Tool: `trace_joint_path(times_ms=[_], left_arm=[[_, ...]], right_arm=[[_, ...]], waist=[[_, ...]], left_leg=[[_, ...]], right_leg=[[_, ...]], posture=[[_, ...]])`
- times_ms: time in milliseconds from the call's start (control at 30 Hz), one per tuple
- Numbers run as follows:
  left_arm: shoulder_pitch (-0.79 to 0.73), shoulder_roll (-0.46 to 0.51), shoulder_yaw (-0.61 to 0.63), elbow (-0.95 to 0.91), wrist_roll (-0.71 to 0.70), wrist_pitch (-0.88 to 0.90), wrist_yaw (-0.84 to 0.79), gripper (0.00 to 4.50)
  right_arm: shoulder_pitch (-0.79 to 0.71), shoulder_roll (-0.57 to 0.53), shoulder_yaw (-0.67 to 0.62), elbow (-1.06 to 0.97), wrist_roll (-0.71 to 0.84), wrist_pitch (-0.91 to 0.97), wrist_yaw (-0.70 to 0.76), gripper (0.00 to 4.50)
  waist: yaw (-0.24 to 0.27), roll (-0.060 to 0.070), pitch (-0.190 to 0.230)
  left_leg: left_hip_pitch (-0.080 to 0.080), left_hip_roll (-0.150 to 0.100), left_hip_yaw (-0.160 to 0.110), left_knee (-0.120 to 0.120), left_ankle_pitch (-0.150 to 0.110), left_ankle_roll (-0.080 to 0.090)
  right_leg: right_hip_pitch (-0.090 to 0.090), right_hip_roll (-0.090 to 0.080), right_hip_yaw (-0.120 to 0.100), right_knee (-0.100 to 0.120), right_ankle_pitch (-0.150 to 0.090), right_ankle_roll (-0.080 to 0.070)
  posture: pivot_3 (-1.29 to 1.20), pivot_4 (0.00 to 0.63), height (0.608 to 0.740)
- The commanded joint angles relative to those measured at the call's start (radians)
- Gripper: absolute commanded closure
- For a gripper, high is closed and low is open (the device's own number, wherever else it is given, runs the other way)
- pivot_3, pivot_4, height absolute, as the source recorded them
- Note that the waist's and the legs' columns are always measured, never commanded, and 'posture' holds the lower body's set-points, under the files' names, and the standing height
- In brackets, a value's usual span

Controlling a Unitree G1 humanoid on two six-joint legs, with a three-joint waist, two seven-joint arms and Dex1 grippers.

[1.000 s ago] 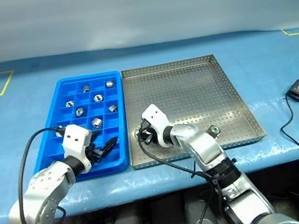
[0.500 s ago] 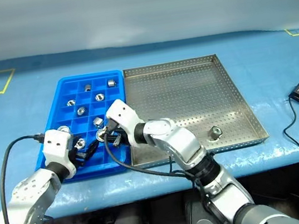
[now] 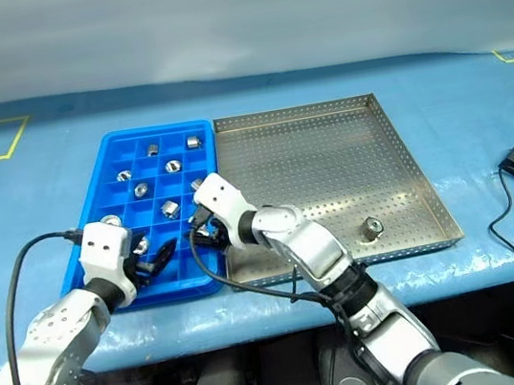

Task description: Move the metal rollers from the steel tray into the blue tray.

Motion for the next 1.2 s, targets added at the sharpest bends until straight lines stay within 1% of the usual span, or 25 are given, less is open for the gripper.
trace_joint_path(times_ms=[33,100,233,300,433,600,767,933,1067,1200], left_arm=[[-0.036,-0.030,-0.034,-0.024,-0.016,-0.023,-0.008,1.14],[-0.064,-0.059,-0.061,-0.021,-0.034,-0.038,-0.020,1.14],[-0.125,-0.121,-0.143,0.004,-0.064,-0.094,-0.074,1.14],[-0.148,-0.137,-0.173,0.031,-0.059,-0.116,-0.088,1.14],[-0.185,-0.154,-0.229,0.079,-0.051,-0.154,-0.120,1.14],[-0.207,-0.163,-0.300,0.109,-0.059,-0.195,-0.181,1.14],[-0.220,-0.206,-0.319,0.158,-0.121,-0.195,-0.241,1.14],[-0.246,-0.211,-0.352,0.196,-0.138,-0.189,-0.294,1.14],[-0.265,-0.206,-0.379,0.220,-0.118,-0.194,-0.302,1.14],[-0.271,-0.207,-0.380,0.230,-0.116,-0.199,-0.296,1.14]], right_arm=[[0.021,-0.048,-0.081,-0.161,-0.014,0.027,-0.054,1.59],[0.040,-0.097,-0.118,-0.230,-0.020,0.069,-0.073,1.59],[0.083,-0.288,-0.186,-0.358,-0.054,0.193,-0.071,1.59],[0.101,-0.360,-0.222,-0.389,-0.047,0.254,-0.061,1.59],[0.131,-0.465,-0.262,-0.422,-0.034,0.365,-0.048,1.59],[0.160,-0.496,-0.314,-0.431,-0.042,0.464,-0.091,1.59],[0.226,-0.505,-0.349,-0.441,-0.042,0.512,-0.121,1.59],[0.279,-0.498,-0.381,-0.458,-0.046,0.538,-0.155,1.59],[0.315,-0.506,-0.393,-0.484,-0.040,0.550,-0.164,1.59],[0.333,-0.491,-0.412,-0.485,-0.033,0.567,-0.172,1.59]], waist=[[0.000,0.000,0.000],[0.005,0.000,0.000],[0.008,0.000,0.000],[0.007,0.000,0.000],[-0.016,0.000,0.000],[-0.028,0.000,0.000],[-0.029,0.000,0.000],[-0.039,0.000,0.000],[-0.045,0.000,0.000],[-0.055,0.000,0.000]], left_leg=[[0.000,0.000,0.000,0.000,0.000,0.000],[0.000,0.000,0.000,0.000,0.000,0.000],[0.000,-0.001,0.000,0.001,0.000,0.000],[0.000,-0.001,0.001,0.001,0.000,0.000],[0.000,-0.001,0.001,0.000,0.000,0.000],[0.001,-0.001,0.001,0.000,0.000,0.001],[0.000,-0.001,0.001,0.001,0.000,0.001],[0.000,-0.001,0.001,0.003,0.000,0.001],[0.000,-0.001,0.001,0.005,0.000,0.001],[0.001,-0.001,0.001,0.005,0.000,0.001]], right_leg=[[0.000,0.000,0.000,0.000,0.000,0.000],[0.000,0.000,0.000,0.000,0.000,0.000],[0.001,-0.001,0.000,-0.001,0.000,0.000],[0.001,-0.001,0.000,-0.001,0.000,0.000],[0.000,0.002,0.002,0.000,0.000,0.000],[0.000,0.003,0.003,0.000,-0.001,0.001],[0.001,0.003,0.003,0.000,-0.003,0.004],[0.001,0.003,0.004,0.000,-0.002,0.006],[0.002,0.003,0.004,0.000,-0.002,0.007],[0.002,0.003,0.004,0.000,-0.002,0.007]], posture=[[0.08,0.150,0.740],[0.07,0.150,0.740],[0.03,0.150,0.740],[0.01,0.150,0.740],[-0.01,0.150,0.740],[-0.02,0.150,0.740],[-0.05,0.150,0.740],[-0.07,0.150,0.740],[-0.09,0.150,0.740],[-0.09,0.150,0.740]])
